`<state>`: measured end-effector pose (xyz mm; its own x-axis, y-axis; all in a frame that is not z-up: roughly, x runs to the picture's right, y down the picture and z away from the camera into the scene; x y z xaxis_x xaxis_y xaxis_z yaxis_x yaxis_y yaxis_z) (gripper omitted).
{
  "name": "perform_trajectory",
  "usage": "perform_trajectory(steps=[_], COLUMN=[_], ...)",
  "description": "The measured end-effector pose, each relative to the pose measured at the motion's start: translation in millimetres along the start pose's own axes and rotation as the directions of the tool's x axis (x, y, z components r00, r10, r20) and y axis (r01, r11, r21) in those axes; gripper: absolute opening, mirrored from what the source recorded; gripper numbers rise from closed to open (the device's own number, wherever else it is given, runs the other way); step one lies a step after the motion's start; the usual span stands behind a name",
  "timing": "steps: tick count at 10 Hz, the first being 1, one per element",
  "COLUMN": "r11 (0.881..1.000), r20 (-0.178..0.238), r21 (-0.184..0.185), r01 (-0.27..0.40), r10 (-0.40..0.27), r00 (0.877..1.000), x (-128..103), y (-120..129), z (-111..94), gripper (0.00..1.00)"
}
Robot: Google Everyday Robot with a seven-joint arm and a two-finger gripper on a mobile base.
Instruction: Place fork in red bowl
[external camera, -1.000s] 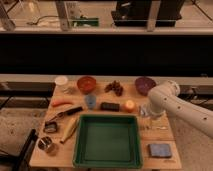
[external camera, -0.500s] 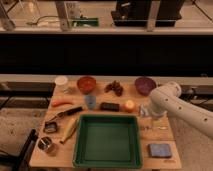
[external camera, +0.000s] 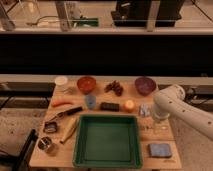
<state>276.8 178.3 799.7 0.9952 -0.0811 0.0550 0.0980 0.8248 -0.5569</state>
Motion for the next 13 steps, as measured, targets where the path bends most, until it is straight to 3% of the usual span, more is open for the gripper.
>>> perform_trajectory(steps=[13], r11=[0.999], r20=[0.08], r21=[-0.025], r01=[-0.035], r10=[0.037], r00=[0.996], x=[12.5], y=[13.1], z=[39.8], gripper=[0.8])
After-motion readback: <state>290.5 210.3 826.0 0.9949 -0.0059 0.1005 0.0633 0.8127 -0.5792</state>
